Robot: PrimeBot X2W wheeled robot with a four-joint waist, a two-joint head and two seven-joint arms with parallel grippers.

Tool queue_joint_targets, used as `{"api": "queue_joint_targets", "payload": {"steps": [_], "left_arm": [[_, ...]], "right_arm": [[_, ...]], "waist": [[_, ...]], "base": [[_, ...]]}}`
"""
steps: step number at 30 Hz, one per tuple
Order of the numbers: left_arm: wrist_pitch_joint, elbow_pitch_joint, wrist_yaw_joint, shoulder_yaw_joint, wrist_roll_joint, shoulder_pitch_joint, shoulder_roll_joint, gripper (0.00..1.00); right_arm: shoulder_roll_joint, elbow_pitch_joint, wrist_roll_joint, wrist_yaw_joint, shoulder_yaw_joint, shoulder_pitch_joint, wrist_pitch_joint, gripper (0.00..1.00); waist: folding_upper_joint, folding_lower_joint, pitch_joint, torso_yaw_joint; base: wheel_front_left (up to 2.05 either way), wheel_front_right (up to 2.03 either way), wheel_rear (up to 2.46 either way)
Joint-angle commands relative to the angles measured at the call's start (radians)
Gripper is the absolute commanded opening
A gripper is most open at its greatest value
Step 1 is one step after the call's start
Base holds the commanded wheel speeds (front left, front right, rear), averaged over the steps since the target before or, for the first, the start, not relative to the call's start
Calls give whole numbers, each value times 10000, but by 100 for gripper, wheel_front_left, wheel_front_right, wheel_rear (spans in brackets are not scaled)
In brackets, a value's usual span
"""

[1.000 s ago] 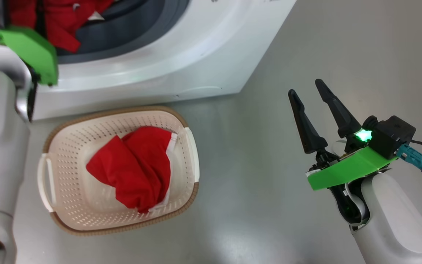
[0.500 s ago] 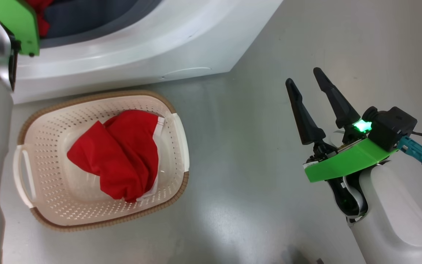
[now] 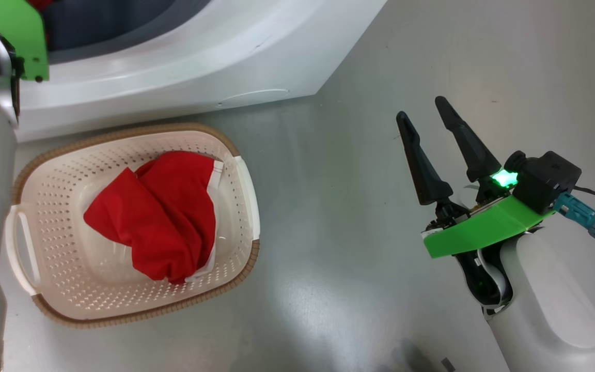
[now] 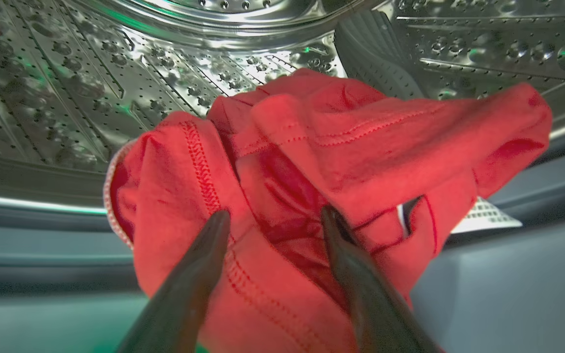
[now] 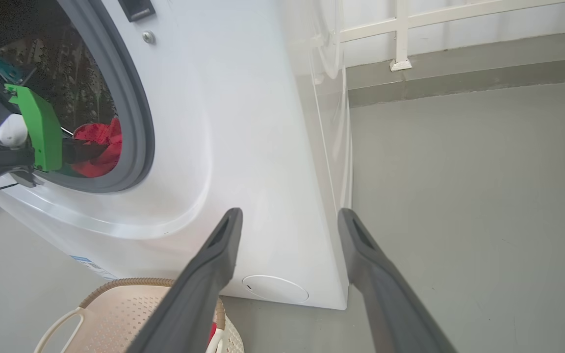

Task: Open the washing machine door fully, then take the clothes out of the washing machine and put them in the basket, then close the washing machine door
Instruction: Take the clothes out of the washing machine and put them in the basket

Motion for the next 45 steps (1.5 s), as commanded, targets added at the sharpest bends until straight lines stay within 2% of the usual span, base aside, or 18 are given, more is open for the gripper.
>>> {"api": "queue_joint_targets", "payload": {"steps": [1,5,6,7,9,10,11,19,27,45], "left_arm": [[318,-10,-108,29,-115,-163,402,100],[749,102,-295,-30,-202,-123,357,100],[838,121,-355,-41,-229,-113,340,84],[838,121,-355,-41,-229,-113,340,84],[956,147,-454,-87,-249,-117,339,45],[988,156,-489,-104,-262,-117,338,31],[973,162,-527,-124,-272,-114,335,0],[413,141,-588,-284,-315,-85,176,0],[-577,114,-734,-341,-519,240,-129,0],[-2658,105,-1294,-133,-1302,1475,-860,0]], "right_arm": [[98,-193,-75,16,160,85,-48,100],[122,-191,-73,16,163,50,-48,100],[126,-188,-77,16,163,47,-48,100],[126,-188,-77,16,163,47,-48,100],[131,-173,-77,16,159,48,-48,100],[133,-161,-75,16,156,50,-48,100],[136,-146,-72,16,155,51,-48,100],[148,-36,-75,16,149,20,-48,100],[90,53,-73,16,142,195,-48,100],[-327,281,2,16,316,666,-48,100]], "waist": [[0,0,-20,-9],[0,0,-34,-20],[0,0,-43,-18],[0,0,-43,-18],[0,0,-59,-18],[0,0,-73,-16],[0,0,-90,-13],[0,0,-351,13],[0,0,-953,213],[0,0,-2508,979]], "base": [[0,0,0],[0,0,0],[0,0,0],[0,0,0],[0,0,0],[0,0,0],[0,0,0],[0,0,0],[0,0,0],[0,0,0]]}}
